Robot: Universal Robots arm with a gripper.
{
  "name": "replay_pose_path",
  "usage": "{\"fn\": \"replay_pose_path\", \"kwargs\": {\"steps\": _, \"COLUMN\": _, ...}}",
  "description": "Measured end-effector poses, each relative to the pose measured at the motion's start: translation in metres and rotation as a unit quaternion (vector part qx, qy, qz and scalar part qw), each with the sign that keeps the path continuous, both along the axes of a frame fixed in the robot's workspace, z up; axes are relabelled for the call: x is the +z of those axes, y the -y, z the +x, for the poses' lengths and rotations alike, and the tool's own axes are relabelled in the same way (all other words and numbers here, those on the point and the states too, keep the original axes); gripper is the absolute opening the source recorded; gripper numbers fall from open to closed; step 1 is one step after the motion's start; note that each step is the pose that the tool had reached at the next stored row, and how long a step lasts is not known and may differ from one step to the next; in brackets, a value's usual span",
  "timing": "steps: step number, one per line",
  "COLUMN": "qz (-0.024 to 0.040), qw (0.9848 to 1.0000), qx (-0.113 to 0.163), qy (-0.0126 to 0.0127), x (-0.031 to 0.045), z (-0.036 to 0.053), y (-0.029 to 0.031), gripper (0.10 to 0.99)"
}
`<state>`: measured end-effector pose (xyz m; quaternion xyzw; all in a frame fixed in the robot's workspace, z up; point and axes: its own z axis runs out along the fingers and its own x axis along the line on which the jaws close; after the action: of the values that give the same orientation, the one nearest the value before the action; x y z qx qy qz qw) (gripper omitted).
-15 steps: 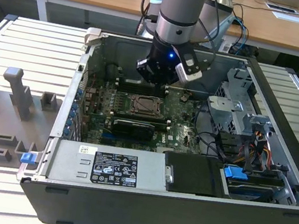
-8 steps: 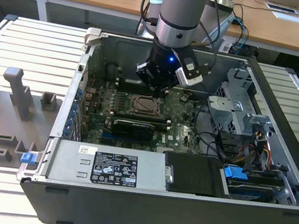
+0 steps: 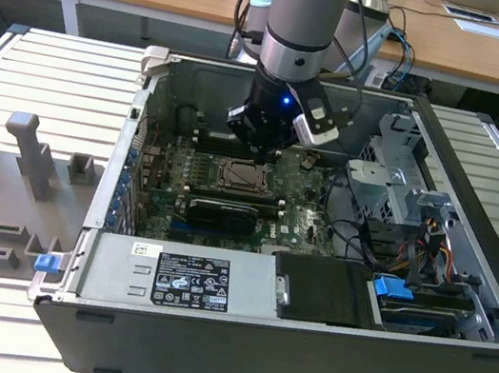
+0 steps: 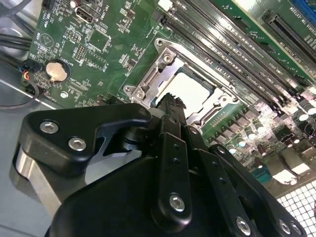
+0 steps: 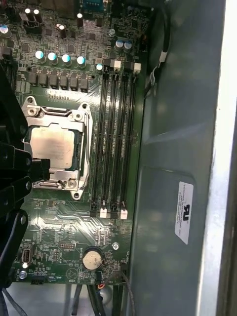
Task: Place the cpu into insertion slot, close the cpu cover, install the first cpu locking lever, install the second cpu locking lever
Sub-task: 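Install the second cpu locking lever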
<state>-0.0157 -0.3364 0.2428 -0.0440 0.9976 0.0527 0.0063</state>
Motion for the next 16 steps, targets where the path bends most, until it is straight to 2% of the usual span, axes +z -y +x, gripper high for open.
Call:
{"fn": "replay_pose_path", "kwargs": {"steps": 3, "qz": 0.0000, "qw": 1.0000, "qx": 0.000, "qy": 0.0000, "x": 0.0055, "z": 0.0000, "y": 0.0000, "gripper": 0.106}}
{"fn": "replay_pose_path", "kwargs": {"steps": 6, "qz": 0.0000, "qw": 1.0000, "qx": -0.001, "qy": 0.0000, "x": 0.0060, "z": 0.0000, "y": 0.0031, "gripper": 0.106}}
{"fn": "replay_pose_path", "kwargs": {"steps": 9, "qz": 0.0000, "qw": 1.0000, "qx": -0.001, "qy": 0.0000, "x": 0.0056, "z": 0.0000, "y": 0.0094, "gripper": 0.106}}
{"fn": "replay_pose_path", "kwargs": {"steps": 14, "qz": 0.0000, "qw": 1.0000, "qx": -0.001, "qy": 0.0000, "x": 0.0040, "z": -0.0001, "y": 0.0233, "gripper": 0.106}}
{"fn": "replay_pose_path", "kwargs": {"steps": 16, "qz": 0.0000, "qw": 1.0000, "qx": -0.001, "qy": 0.0000, "x": 0.0035, "z": -0.0003, "y": 0.0264, "gripper": 0.106}}
